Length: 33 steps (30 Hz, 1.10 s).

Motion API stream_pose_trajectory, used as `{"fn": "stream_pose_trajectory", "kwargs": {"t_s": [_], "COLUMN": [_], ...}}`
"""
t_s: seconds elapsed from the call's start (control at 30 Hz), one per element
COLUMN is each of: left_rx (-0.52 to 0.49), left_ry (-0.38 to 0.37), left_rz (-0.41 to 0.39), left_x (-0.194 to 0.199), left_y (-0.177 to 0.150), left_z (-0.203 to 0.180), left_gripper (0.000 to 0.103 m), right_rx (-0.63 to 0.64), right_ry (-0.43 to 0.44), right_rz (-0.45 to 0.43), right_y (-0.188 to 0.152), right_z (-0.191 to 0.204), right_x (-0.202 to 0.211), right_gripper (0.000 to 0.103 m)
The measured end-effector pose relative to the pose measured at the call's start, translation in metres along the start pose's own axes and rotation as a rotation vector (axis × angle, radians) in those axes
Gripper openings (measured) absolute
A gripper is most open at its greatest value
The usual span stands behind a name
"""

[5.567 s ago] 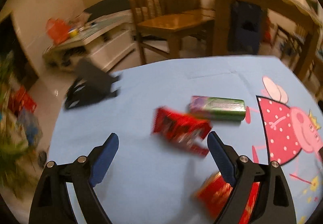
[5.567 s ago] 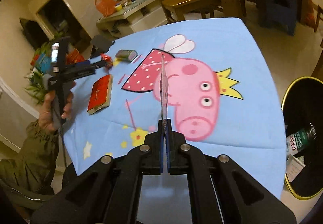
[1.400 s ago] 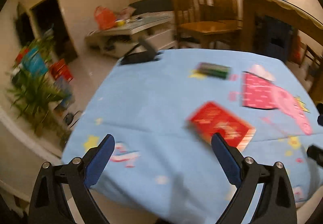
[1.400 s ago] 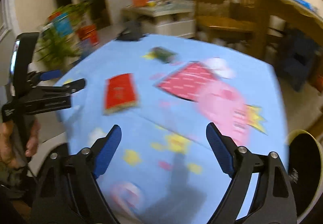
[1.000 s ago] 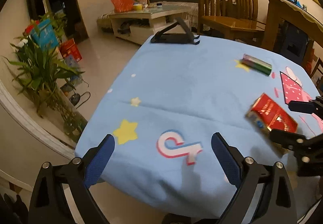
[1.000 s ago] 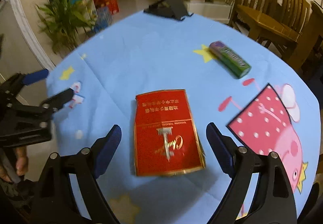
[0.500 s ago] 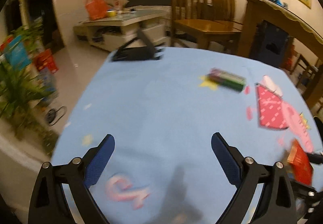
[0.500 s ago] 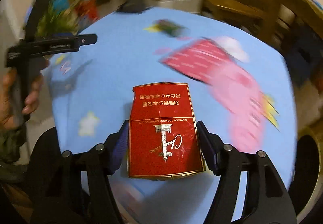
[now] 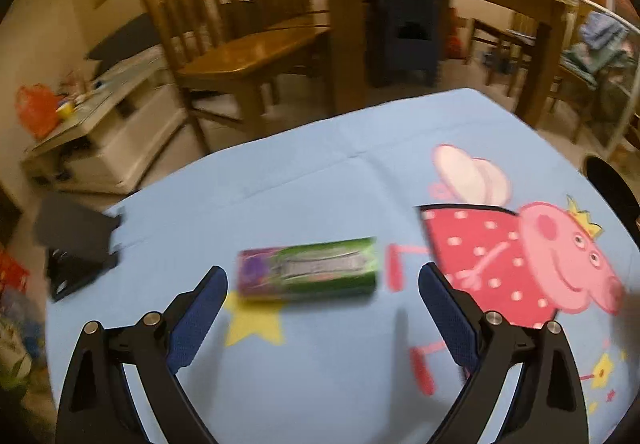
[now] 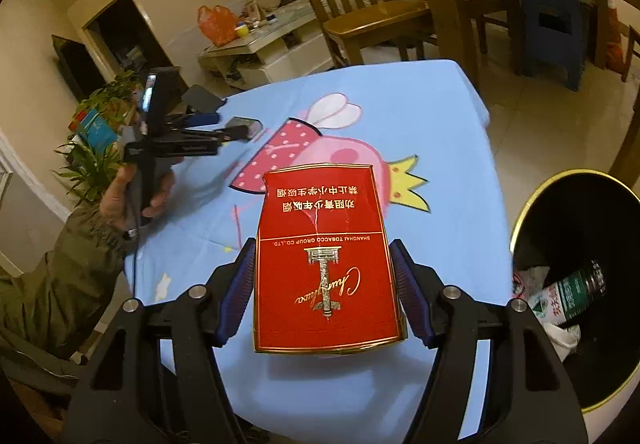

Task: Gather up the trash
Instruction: 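Reach the right gripper to the red cigarette box and grasp it, then grasp the green Doublemint gum pack with the left gripper while the right carries the box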

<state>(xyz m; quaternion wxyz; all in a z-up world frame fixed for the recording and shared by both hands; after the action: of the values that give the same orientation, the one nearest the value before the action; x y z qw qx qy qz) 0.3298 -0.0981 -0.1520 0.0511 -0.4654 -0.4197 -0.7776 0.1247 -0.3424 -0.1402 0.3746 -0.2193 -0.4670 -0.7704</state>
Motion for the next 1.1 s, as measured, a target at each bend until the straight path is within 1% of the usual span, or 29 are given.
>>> {"fn": "stream_pose_trajectory", "kwargs": {"t_s": [0.07, 0.13, 0.17, 0.2, 0.27, 0.3, 0.33, 0.43, 0.57, 0.67, 0.77, 0.83, 0.87, 0.9, 1.0, 1.1], "left_rx": [-0.023, -0.013, -0.008, 0.002, 0.064, 0.077, 0.082, 0.083, 0.121, 0.146, 0.156, 0.206, 0.218, 0.228, 0.258, 0.238], "left_ry": [0.026, 0.031, 0.053, 0.046, 0.006, -0.002, -0.008, 0.013, -0.006, -0.001, 0.060, 0.094, 0.127, 0.143, 0.141, 0.159], "left_rz": [0.010, 0.045, 0.055, 0.063, 0.069, 0.064, 0.061, 0.065, 0.076, 0.082, 0.081, 0.091, 0.096, 0.096, 0.081, 0.055], "left_x": [-0.008, -0.020, -0.025, -0.027, -0.030, -0.029, -0.026, -0.019, -0.004, 0.014, 0.035, 0.047, 0.054, 0.058, 0.074, 0.086], "left_y": [0.003, 0.004, 0.004, 0.004, 0.004, 0.004, 0.003, -0.001, -0.014, -0.025, -0.034, -0.040, -0.040, -0.039, -0.031, -0.022], "left_z": [-0.004, -0.004, -0.002, -0.001, 0.007, 0.008, 0.007, 0.000, -0.015, -0.041, -0.080, -0.104, -0.117, -0.125, -0.162, -0.188], "left_gripper": [0.093, 0.093, 0.093, 0.095, 0.089, 0.078, 0.078, 0.078, 0.078, 0.078, 0.078, 0.078, 0.078, 0.078, 0.078, 0.078], "right_rx": [0.011, 0.014, 0.015, 0.016, 0.013, 0.005, -0.001, -0.023, -0.024, -0.017, -0.020, -0.031, -0.038, -0.047, -0.069, -0.100], "right_ry": [0.009, 0.017, 0.016, 0.015, 0.009, 0.004, 0.002, -0.005, -0.009, -0.022, -0.035, -0.043, -0.050, -0.060, -0.086, -0.128], "right_rz": [0.000, 0.002, 0.002, 0.001, -0.005, -0.012, -0.017, -0.030, -0.045, -0.060, -0.075, -0.083, -0.086, -0.089, -0.093, -0.107], "right_y": [0.003, 0.002, 0.002, 0.002, 0.003, 0.004, 0.002, 0.003, 0.003, 0.002, 0.002, 0.002, 0.002, 0.001, -0.002, -0.007], "right_z": [0.009, 0.013, 0.014, 0.015, 0.012, 0.011, 0.011, 0.009, 0.011, 0.010, 0.008, 0.004, 0.002, -0.001, -0.009, -0.026], "right_x": [-0.004, -0.003, -0.003, -0.003, -0.002, 0.000, 0.001, 0.004, 0.008, 0.014, 0.020, 0.025, 0.027, 0.030, 0.036, 0.047], "right_gripper": [0.065, 0.065, 0.065, 0.065, 0.065, 0.065, 0.065, 0.065, 0.065, 0.065, 0.065, 0.065, 0.065, 0.065, 0.065, 0.065]}}
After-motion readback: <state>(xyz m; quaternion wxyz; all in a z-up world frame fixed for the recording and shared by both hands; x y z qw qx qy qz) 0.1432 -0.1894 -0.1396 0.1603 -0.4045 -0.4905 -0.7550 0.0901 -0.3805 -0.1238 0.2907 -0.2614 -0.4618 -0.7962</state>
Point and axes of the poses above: each gripper's, at about its wrist camera, not at the fingertips, and x roughly against the way its jaws point, z to its left, y to its top, the point moved 3 cm from there along -x, roughly the way its jaws point, and after that the axes turned 12 degrees about -x, right-handed, at the moved point
